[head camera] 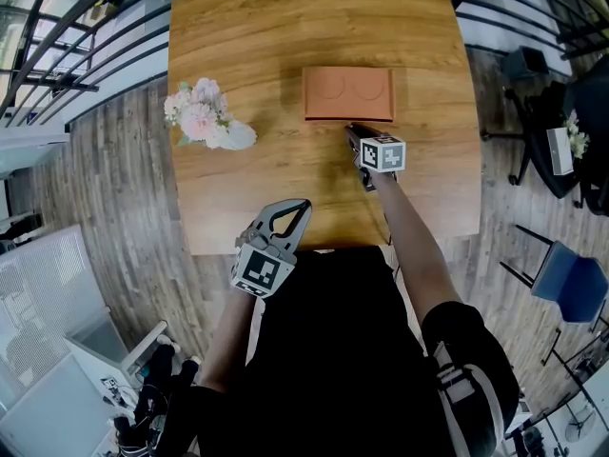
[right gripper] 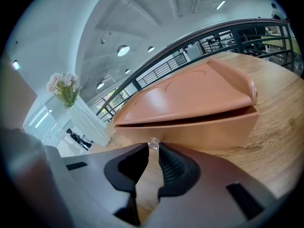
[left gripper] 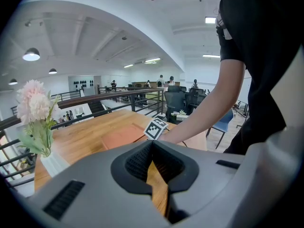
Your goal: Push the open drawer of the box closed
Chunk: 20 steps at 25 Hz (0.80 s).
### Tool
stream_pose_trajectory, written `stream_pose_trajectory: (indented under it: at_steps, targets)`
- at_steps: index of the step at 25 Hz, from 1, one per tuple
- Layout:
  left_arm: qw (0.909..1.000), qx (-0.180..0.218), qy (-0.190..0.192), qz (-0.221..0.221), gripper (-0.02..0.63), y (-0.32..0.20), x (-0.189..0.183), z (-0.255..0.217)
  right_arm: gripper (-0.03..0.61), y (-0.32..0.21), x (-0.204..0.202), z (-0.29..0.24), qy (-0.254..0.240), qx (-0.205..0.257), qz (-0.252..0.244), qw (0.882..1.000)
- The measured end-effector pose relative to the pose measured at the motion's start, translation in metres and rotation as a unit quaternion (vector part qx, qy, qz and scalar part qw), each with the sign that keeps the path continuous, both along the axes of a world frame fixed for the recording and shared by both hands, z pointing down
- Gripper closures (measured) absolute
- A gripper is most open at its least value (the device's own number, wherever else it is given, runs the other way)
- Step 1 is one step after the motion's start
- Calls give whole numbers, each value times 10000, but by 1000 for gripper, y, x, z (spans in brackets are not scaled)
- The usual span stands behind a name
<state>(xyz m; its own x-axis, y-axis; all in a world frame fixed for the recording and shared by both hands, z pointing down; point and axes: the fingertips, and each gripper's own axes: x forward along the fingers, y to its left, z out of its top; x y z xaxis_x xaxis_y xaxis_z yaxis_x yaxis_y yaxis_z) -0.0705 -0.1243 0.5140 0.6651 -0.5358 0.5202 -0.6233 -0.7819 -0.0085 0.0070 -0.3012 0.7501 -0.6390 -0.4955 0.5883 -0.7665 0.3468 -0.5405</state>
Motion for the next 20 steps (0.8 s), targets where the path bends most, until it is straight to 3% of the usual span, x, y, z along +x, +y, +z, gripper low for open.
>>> stream_pose_trajectory:
  at_steps: [20]
  targets:
    - [10000,-3,18,-44,592,2,-2,-2,495,-7,0,-1,-21,15,29,10000]
